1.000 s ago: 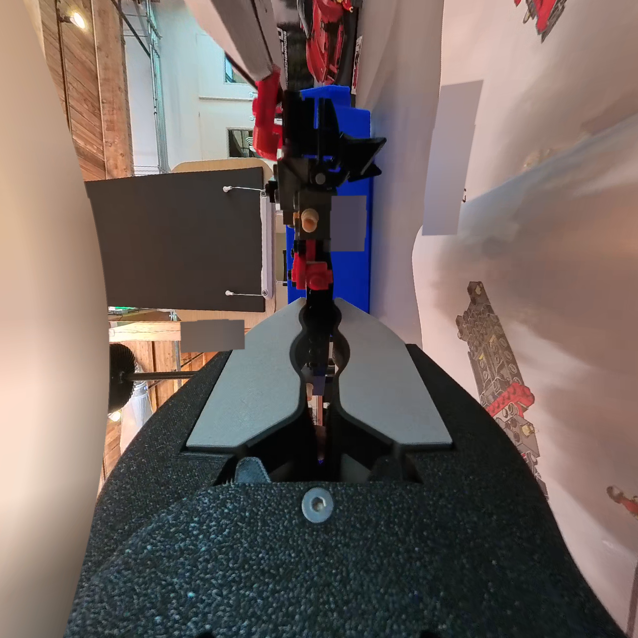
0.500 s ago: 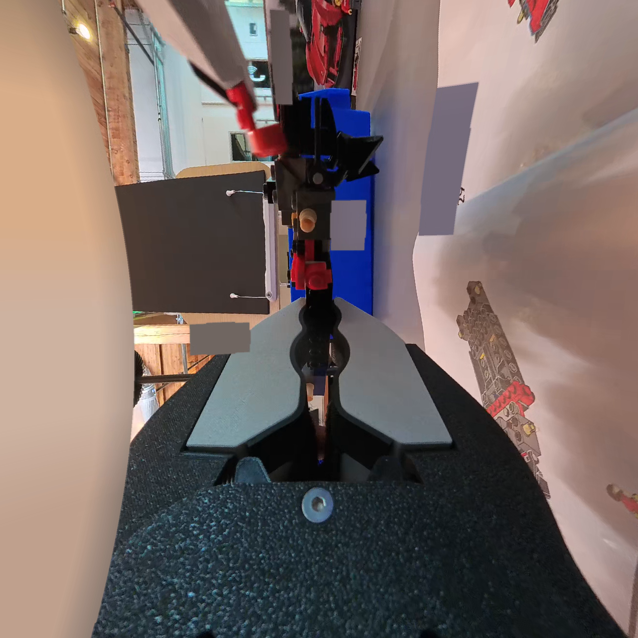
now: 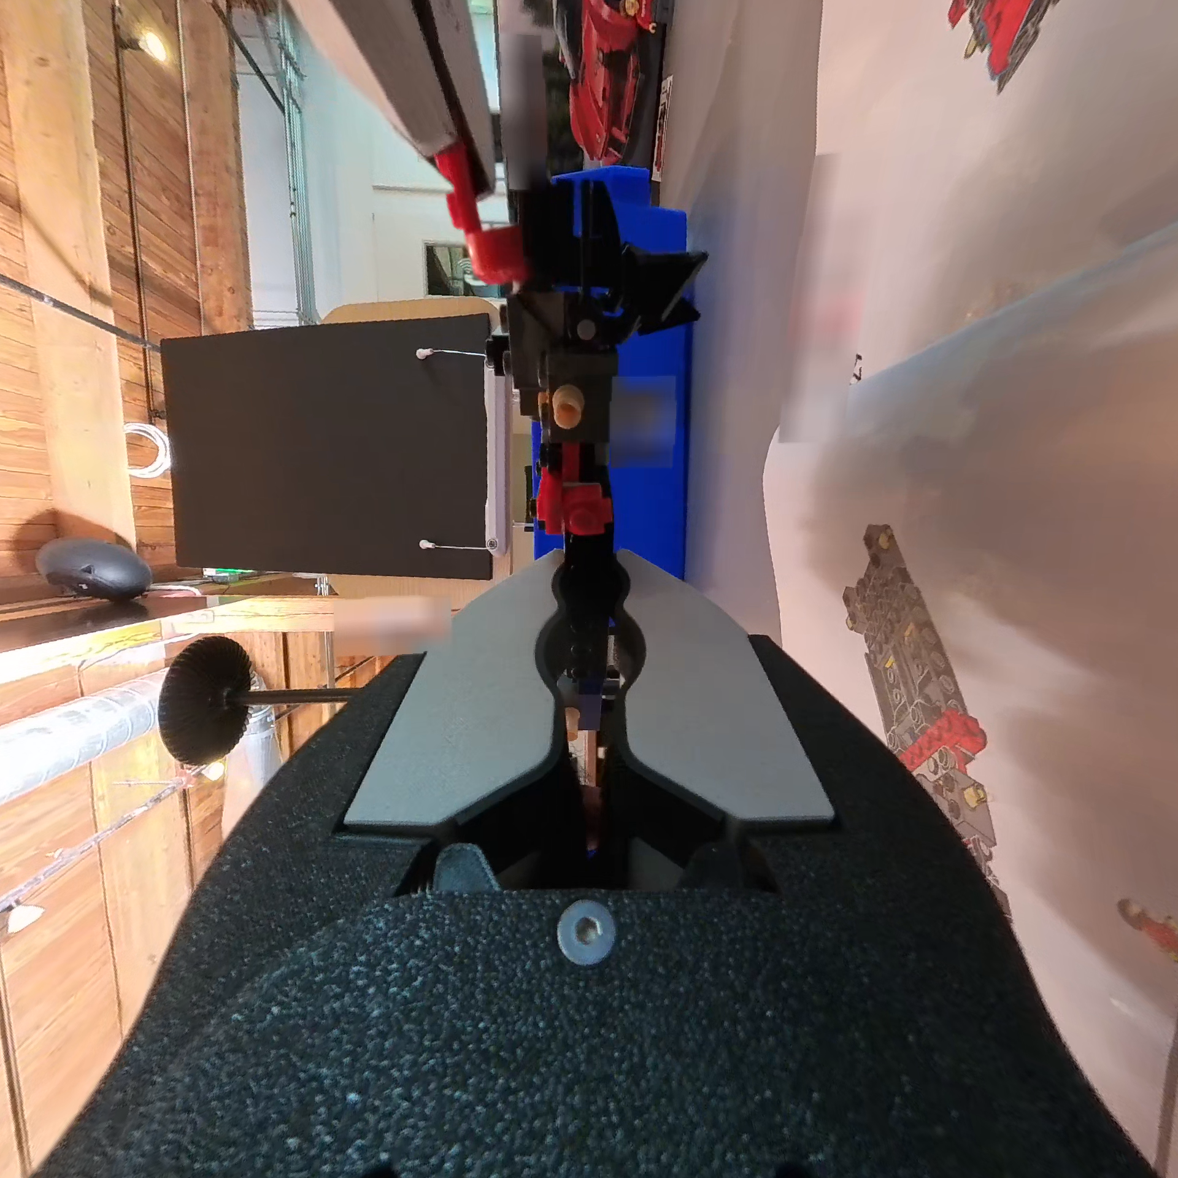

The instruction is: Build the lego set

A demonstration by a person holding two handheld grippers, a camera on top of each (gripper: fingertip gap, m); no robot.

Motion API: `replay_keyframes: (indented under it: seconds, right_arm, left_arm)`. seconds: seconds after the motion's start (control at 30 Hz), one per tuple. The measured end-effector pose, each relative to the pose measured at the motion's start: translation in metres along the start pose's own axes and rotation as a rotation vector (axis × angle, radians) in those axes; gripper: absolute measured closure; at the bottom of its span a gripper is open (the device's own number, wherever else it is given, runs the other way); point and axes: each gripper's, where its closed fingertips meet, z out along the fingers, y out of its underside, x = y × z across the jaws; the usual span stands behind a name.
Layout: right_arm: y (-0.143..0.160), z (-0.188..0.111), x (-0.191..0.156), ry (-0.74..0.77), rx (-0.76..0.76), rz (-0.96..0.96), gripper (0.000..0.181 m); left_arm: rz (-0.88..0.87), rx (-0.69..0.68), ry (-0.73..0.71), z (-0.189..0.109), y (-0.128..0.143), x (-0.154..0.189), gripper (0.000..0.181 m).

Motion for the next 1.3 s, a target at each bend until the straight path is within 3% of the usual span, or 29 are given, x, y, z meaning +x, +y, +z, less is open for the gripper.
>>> replay_keyframes:
  seconds: [1.3]
  right_arm:
    - [-0.004, 0.004, 0.005, 0.011, 0.034, 0.016, 0.160]
  left_arm:
    - [-0.046, 0.000, 0.006, 0.000, 0.002, -0.001, 0.173]
